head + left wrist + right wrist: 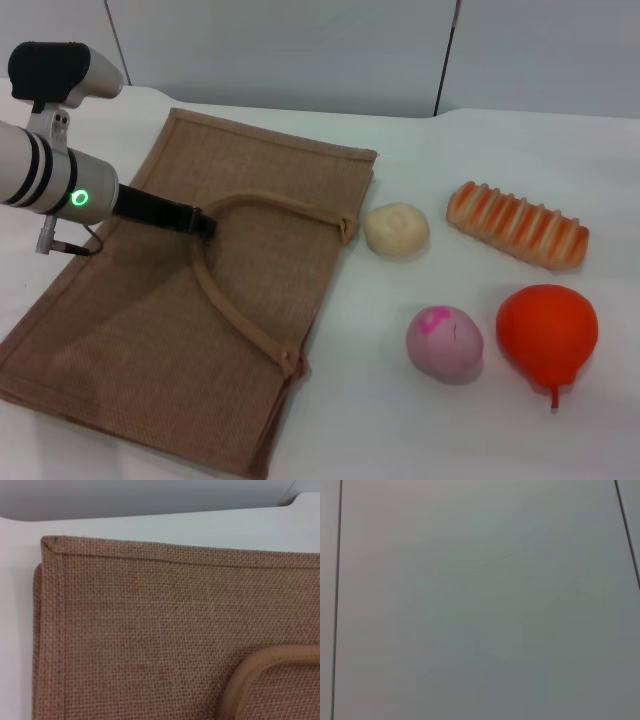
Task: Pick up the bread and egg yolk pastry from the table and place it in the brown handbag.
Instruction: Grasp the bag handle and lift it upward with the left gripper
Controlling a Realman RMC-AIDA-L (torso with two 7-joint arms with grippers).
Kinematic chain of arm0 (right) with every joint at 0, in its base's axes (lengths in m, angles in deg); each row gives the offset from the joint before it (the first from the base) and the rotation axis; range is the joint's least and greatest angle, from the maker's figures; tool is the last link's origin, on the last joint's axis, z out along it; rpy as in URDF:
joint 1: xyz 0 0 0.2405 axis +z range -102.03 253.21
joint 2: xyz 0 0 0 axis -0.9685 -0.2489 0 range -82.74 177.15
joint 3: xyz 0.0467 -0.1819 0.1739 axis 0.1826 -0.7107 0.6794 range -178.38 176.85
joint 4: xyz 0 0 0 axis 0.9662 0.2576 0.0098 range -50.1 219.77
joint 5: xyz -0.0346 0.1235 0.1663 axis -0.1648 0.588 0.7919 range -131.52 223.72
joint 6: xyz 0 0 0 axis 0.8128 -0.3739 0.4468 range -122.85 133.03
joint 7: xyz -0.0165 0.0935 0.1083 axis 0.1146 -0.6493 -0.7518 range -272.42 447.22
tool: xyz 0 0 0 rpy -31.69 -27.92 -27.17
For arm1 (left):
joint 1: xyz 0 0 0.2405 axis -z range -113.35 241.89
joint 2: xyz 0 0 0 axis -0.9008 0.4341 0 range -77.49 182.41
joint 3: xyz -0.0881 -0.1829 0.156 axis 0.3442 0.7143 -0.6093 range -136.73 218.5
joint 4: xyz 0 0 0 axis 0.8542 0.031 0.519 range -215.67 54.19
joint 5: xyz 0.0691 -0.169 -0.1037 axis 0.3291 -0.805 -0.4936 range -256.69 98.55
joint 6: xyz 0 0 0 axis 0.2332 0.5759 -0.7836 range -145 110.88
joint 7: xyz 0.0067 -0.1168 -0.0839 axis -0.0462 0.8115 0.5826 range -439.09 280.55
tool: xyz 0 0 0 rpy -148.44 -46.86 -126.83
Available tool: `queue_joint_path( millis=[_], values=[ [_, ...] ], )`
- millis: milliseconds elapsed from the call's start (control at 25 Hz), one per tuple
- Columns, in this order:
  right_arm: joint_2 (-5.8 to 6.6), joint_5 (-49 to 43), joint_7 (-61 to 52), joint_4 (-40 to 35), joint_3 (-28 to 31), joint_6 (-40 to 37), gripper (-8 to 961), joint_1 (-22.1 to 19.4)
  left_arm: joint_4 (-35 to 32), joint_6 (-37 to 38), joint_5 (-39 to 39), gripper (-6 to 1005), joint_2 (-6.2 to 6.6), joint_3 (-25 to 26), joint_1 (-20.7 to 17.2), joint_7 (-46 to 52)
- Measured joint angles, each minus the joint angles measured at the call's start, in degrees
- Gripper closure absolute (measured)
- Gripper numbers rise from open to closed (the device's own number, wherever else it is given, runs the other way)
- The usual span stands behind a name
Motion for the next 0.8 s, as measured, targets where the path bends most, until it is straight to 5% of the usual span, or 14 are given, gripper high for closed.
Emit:
queue_joint_path(
  millis=[160, 280, 600, 800],
  values=[
    [0.0, 0.0, 0.0, 0.0, 0.0, 0.0, 126, 0.0, -0.03, 0.12, -0.13, 668, 0.01, 0.05, -0.02, -0.04],
    [0.0, 0.0, 0.0, 0.0, 0.0, 0.01, 128, -0.02, -0.07, 0.1, -0.51, 871, -0.02, 0.62, -0.04, -0.02],
    [0.0, -0.37, 0.0, 0.06, -0.31, 0.02, 132, -0.07, -0.74, 0.18, -8.52, 875, -0.05, 0.83, -1.99, -4.52],
    [0.46, -3.16, -2.42, -0.21, -2.58, 0.03, 135, 0.0, -0.92, -4.56, -27.86, 874, 0.11, 0.84, -6.88, -15.97]
  ],
)
